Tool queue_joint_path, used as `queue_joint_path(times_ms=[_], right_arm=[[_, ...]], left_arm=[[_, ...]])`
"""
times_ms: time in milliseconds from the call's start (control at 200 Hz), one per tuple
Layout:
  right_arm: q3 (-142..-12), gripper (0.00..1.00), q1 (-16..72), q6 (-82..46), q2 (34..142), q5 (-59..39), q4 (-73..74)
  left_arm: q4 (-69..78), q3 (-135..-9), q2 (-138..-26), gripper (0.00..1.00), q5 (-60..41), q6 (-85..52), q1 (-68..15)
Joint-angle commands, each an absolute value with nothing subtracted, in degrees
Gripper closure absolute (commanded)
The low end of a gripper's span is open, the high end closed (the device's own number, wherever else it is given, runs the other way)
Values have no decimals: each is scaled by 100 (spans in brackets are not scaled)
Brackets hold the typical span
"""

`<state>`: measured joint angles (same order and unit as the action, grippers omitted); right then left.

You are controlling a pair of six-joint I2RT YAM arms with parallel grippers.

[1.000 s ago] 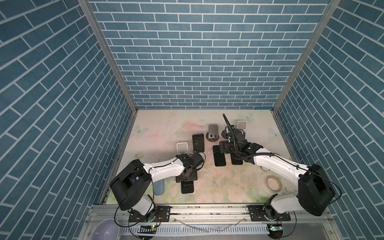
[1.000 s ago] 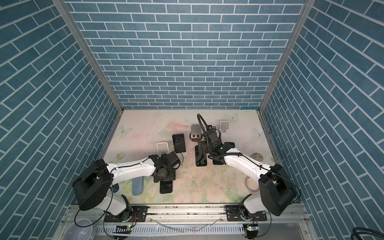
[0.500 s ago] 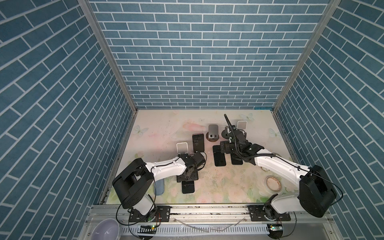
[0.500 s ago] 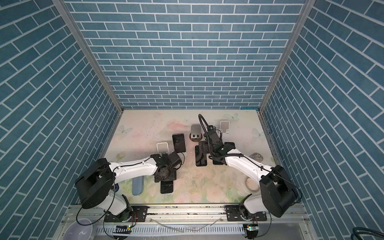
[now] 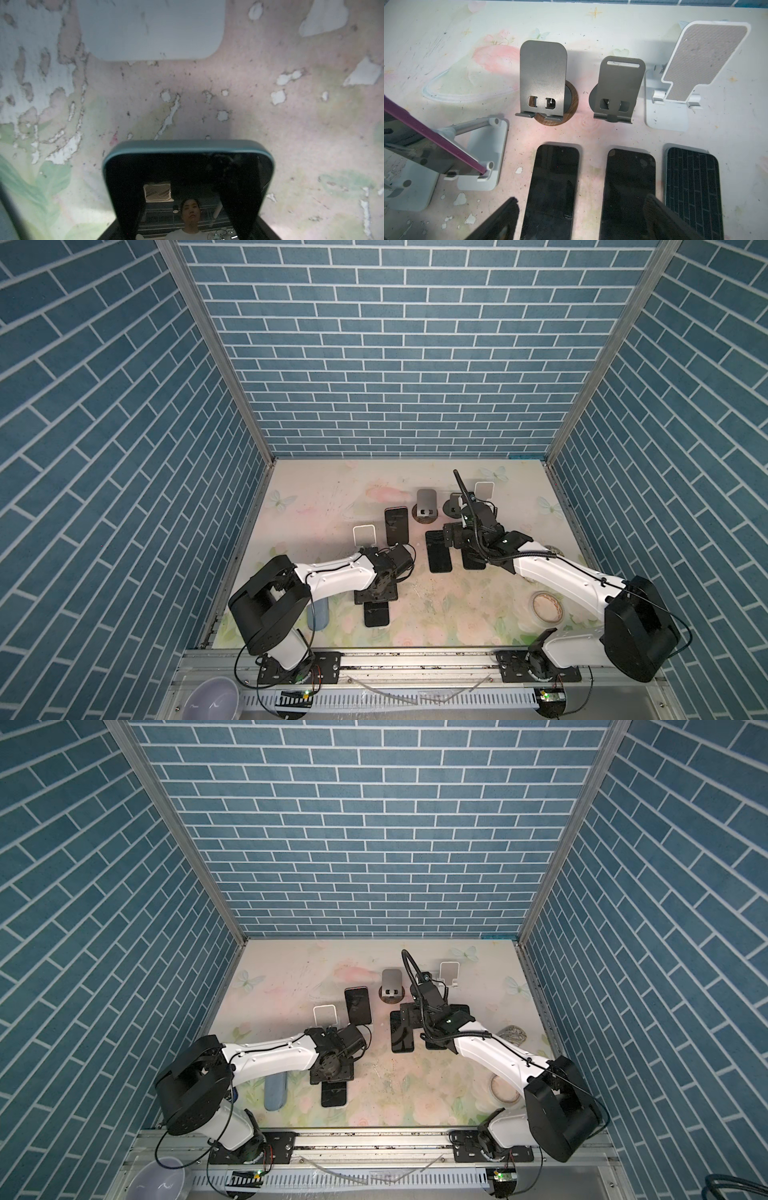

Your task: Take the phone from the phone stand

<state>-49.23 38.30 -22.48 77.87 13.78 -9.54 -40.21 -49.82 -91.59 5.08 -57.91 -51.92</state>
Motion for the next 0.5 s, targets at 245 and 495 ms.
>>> queue_joint_path(times_ms=[245,495], right_arm=[[-4738,5,3740,-2162,7611,1372,-758],[-4733,5,3708,-2153,7554,1350,-753]], left_arm=[[-4386,-5054,-9531,23,580,-5787,-5273],[-4200,-4925,-9416,19,521,-5741,-5271]])
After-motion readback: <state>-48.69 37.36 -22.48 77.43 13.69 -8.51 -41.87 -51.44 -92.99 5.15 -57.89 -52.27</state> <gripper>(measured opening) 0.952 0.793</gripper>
